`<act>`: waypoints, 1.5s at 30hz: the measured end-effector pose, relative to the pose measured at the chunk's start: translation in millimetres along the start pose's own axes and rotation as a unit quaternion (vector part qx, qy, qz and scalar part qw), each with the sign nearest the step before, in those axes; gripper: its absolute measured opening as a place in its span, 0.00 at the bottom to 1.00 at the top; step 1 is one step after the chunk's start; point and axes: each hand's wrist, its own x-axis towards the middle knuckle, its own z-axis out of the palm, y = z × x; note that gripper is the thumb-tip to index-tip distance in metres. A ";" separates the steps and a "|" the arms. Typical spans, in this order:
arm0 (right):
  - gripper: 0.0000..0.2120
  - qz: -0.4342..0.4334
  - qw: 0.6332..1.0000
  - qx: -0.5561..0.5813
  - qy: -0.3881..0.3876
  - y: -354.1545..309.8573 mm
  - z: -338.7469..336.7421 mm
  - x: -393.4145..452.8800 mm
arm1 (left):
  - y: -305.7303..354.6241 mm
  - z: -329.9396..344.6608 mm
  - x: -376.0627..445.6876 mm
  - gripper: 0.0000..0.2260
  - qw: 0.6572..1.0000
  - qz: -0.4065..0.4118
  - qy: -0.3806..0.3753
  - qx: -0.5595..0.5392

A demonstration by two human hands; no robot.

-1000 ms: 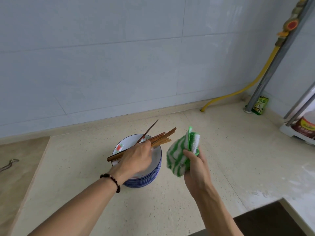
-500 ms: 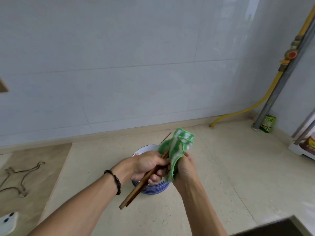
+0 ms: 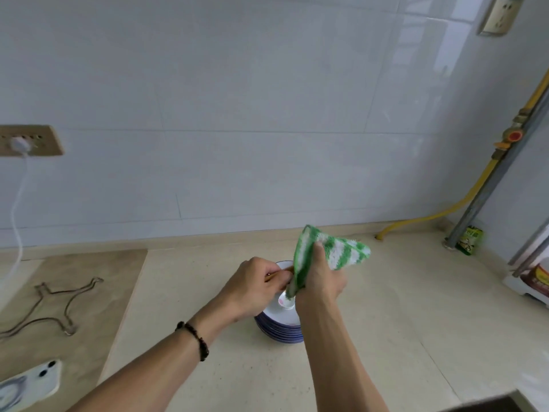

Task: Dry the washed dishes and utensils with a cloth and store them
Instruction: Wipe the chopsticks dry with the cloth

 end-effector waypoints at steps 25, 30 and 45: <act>0.16 0.036 0.985 0.128 -0.114 -61.7 21.4 13.6 | 24.9 -40.2 -17.1 0.20 0.997 0.003 0.055 0.049; 0.16 0.050 0.986 0.030 -0.156 -30.3 29.6 -18.1 | 30.0 -36.0 -12.7 0.22 0.996 -0.011 0.084 0.022; 0.14 -0.009 0.987 0.133 -0.085 -109.7 41.5 -39.9 | 49.3 -57.0 -36.8 0.19 0.992 0.057 0.106 0.034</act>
